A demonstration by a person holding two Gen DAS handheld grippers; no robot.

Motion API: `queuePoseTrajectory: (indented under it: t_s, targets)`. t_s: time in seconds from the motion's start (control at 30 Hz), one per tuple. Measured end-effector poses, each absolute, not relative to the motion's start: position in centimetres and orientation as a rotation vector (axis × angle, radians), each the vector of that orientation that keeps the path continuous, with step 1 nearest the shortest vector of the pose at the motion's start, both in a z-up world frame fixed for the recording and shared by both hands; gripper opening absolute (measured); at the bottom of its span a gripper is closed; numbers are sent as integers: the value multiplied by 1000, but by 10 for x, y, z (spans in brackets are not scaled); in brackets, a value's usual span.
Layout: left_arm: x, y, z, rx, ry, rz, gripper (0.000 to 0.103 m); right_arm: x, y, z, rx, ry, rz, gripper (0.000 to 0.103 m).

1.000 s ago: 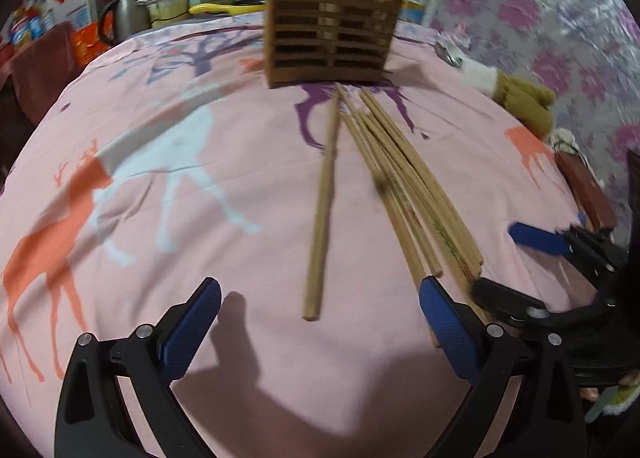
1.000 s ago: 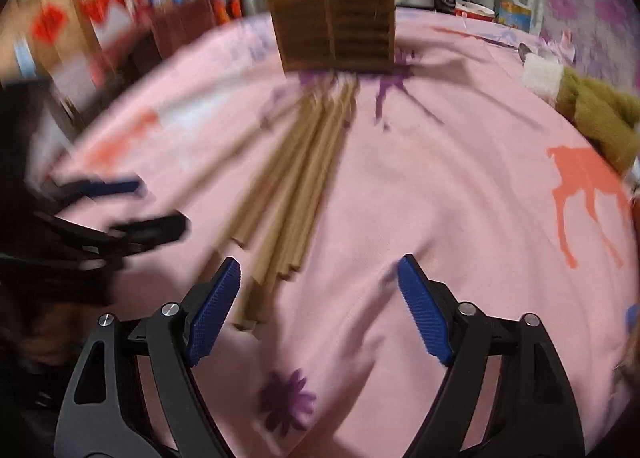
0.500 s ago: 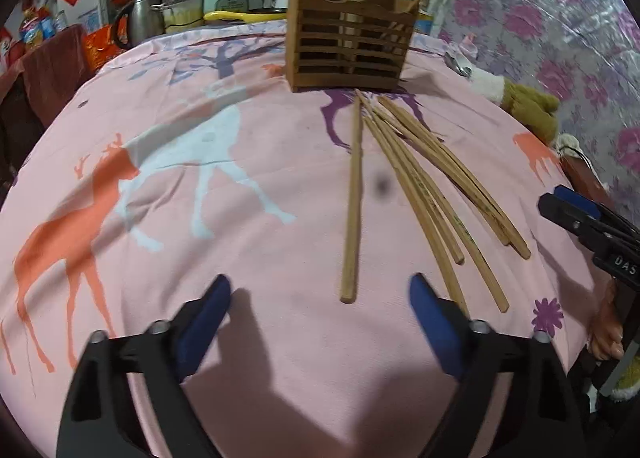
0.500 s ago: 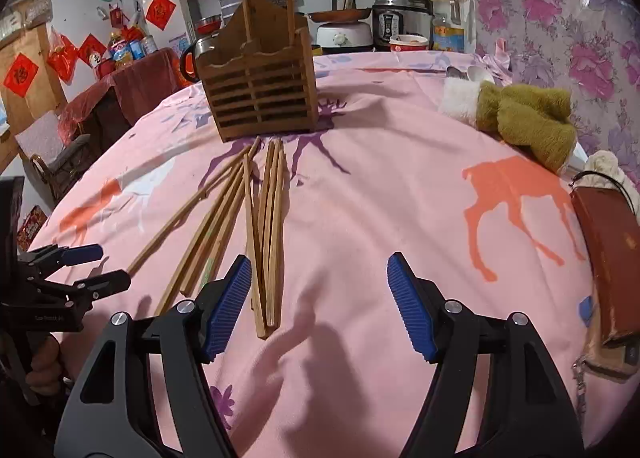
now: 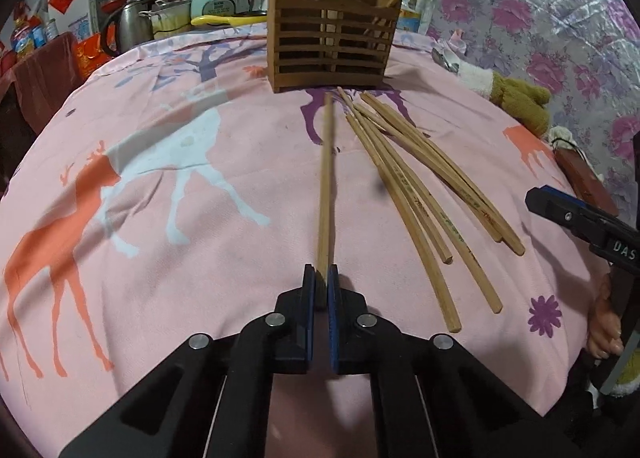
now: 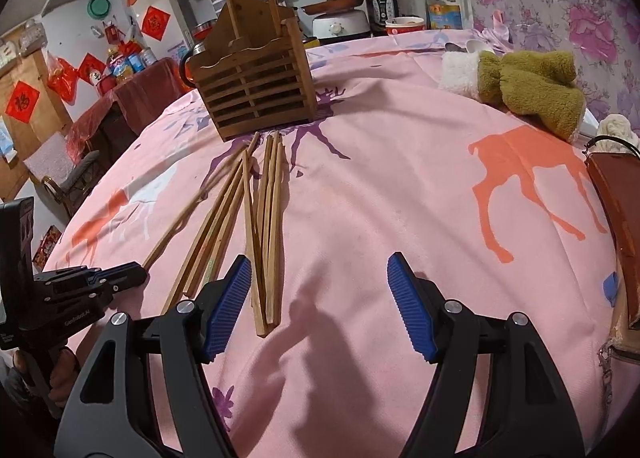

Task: Organize utensils
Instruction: 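Close the left tool on a chopstick while the right tool grasps another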

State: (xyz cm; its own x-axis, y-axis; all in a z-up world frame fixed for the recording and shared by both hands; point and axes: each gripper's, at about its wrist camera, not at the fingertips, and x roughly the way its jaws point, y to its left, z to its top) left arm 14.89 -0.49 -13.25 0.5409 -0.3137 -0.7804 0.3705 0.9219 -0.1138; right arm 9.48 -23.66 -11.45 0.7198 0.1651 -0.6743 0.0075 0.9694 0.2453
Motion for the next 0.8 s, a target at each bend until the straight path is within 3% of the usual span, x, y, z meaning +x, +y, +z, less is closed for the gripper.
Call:
queuePoseTrajectory:
  t_s: [0.2, 0.27, 0.37, 0.8]
  targets:
    - [149, 15, -116, 28, 871, -359, 6, 92, -232, -114, 207, 760, 110, 66]
    - [151, 21, -116, 22, 874, -345, 6, 92, -224, -115, 165, 771, 119, 51]
    - [155, 25, -124, 6, 902, -334, 6, 91, -216, -116, 113, 774, 128, 37]
    - [156, 26, -134, -6, 927, -336, 6, 88, -202, -122, 47, 819, 212, 37]
